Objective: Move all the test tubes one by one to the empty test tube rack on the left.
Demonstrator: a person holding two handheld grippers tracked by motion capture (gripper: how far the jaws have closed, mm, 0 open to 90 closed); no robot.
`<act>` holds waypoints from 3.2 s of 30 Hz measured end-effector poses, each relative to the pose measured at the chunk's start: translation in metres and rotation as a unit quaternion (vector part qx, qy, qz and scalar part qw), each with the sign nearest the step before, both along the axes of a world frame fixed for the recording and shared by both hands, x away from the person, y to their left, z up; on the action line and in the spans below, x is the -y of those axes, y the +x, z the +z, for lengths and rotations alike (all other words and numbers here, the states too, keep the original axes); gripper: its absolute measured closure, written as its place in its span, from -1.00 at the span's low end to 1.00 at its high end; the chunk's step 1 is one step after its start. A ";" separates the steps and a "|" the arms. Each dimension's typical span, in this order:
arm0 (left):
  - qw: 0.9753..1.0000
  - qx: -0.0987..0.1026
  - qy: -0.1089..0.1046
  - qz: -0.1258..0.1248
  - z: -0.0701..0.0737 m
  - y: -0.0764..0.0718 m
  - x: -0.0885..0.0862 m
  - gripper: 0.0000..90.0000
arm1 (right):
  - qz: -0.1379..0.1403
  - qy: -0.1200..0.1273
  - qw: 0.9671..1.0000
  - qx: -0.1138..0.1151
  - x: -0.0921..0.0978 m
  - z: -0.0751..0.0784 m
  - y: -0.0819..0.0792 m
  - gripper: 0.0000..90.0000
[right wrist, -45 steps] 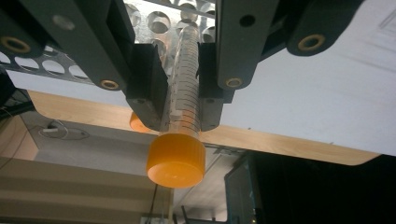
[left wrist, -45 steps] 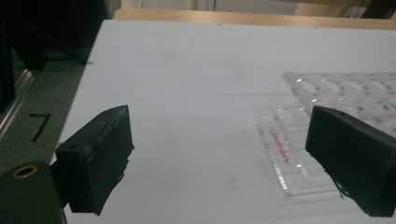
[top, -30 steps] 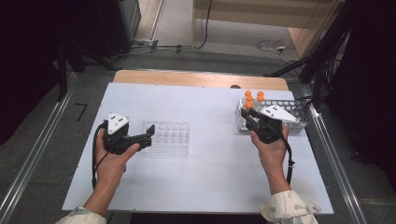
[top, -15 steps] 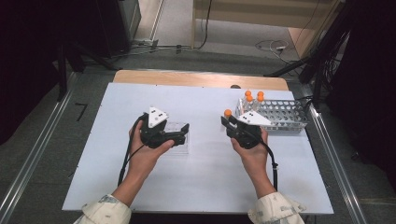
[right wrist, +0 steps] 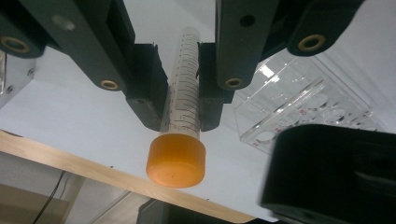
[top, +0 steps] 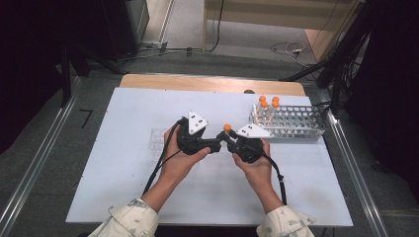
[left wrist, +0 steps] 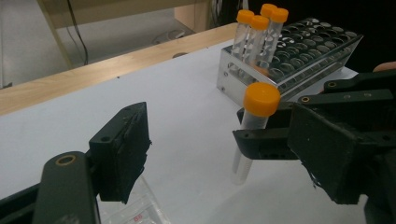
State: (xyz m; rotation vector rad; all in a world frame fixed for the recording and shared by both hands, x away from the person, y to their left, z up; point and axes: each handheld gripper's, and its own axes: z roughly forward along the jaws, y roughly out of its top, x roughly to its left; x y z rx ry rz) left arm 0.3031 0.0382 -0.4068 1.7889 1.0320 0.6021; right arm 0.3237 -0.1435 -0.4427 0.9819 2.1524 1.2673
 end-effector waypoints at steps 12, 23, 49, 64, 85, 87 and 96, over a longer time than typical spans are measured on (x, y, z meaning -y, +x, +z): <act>1.000 0.007 -0.003 -0.009 -0.006 0.008 0.012 -0.12 | 0.014 0.005 1.000 -0.008 -0.004 -0.003 -0.002 0.58; 0.999 -0.007 -0.013 -0.031 -0.010 0.011 0.014 0.27 | 0.021 0.011 1.000 -0.009 -0.008 -0.003 -0.003 0.58; 0.999 -0.004 -0.023 -0.037 -0.006 0.014 0.009 0.57 | 0.023 0.036 0.999 -0.025 -0.005 -0.002 -0.001 -0.39; 0.999 -0.007 -0.033 -0.034 0.003 0.014 0.002 0.57 | 0.020 0.046 0.998 -0.033 0.007 0.001 0.000 -0.67; 0.999 0.011 -0.045 -0.003 0.028 0.010 -0.031 0.57 | -0.002 0.052 0.998 -0.025 0.025 0.004 0.001 -0.64; 0.999 0.012 -0.048 0.001 0.030 0.009 -0.037 0.57 | -0.004 0.052 0.998 -0.026 0.027 0.004 0.001 -0.64; 0.998 0.020 -0.052 0.025 0.038 0.004 -0.068 0.57 | -0.005 0.050 0.998 -0.024 0.028 0.004 0.001 -0.62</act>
